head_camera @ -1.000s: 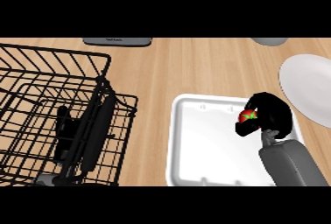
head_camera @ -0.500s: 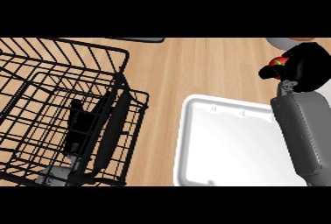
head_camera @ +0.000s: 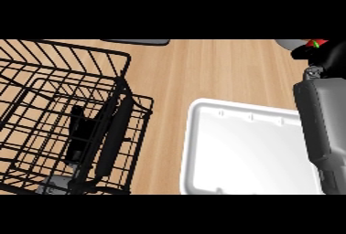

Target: Pick the tomato from the tray and place it in the plate

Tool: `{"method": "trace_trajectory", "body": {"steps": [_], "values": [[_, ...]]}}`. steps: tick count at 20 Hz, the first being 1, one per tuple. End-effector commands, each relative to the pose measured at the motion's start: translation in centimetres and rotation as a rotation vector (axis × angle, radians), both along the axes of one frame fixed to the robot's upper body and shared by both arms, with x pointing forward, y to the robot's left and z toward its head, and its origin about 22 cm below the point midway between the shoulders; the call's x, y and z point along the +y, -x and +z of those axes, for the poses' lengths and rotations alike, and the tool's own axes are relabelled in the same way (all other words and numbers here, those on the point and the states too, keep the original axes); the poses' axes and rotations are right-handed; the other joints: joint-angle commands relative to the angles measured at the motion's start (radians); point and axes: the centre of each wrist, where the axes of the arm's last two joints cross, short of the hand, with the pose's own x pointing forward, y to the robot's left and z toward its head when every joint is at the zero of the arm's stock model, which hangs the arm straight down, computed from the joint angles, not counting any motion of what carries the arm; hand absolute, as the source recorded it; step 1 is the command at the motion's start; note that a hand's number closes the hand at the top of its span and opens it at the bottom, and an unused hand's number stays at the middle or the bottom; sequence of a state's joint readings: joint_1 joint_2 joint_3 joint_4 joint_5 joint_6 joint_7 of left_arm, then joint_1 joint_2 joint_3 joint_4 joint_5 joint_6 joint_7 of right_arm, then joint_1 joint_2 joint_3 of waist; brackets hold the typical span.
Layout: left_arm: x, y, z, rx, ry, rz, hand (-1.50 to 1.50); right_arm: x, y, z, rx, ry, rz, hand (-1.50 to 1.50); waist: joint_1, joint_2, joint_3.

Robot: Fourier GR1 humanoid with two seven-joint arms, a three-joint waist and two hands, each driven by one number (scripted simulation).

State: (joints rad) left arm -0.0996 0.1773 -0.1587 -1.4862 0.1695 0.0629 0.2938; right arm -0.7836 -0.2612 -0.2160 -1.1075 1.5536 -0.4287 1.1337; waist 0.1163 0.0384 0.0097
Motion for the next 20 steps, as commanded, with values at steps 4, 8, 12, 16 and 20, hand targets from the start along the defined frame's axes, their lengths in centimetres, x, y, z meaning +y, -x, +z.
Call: {"method": "trace_trajectory", "body": {"steps": [4,8,12,16,20], "values": [[0.5,0.9,-1.4,0.035,0.005,0.031,0.00,-1.4,-0.7,-1.4,-0.268,-0.069,-0.209,1.50,-0.028,-0.003,-0.008],[0.6,1.4,-2.0,0.051,0.011,0.064,0.00,-5.1,0.5,-5.1,-0.245,-0.001,-0.286,1.50,-0.052,-0.007,-0.008],[0.4,2.0,-2.7,0.054,0.025,0.074,0.00,-8.1,1.5,-6.3,-0.289,0.024,-0.353,1.50,-0.066,-0.011,-0.007],[0.7,3.2,-3.2,0.062,0.023,0.049,0.00,-11.0,2.2,-7.5,-0.307,0.027,-0.387,1.50,-0.060,-0.014,-0.007],[1.3,2.7,-2.6,0.068,0.022,0.085,0.00,-14.4,3.2,-8.7,-0.293,0.035,-0.415,1.50,-0.076,-0.021,-0.006]]}}
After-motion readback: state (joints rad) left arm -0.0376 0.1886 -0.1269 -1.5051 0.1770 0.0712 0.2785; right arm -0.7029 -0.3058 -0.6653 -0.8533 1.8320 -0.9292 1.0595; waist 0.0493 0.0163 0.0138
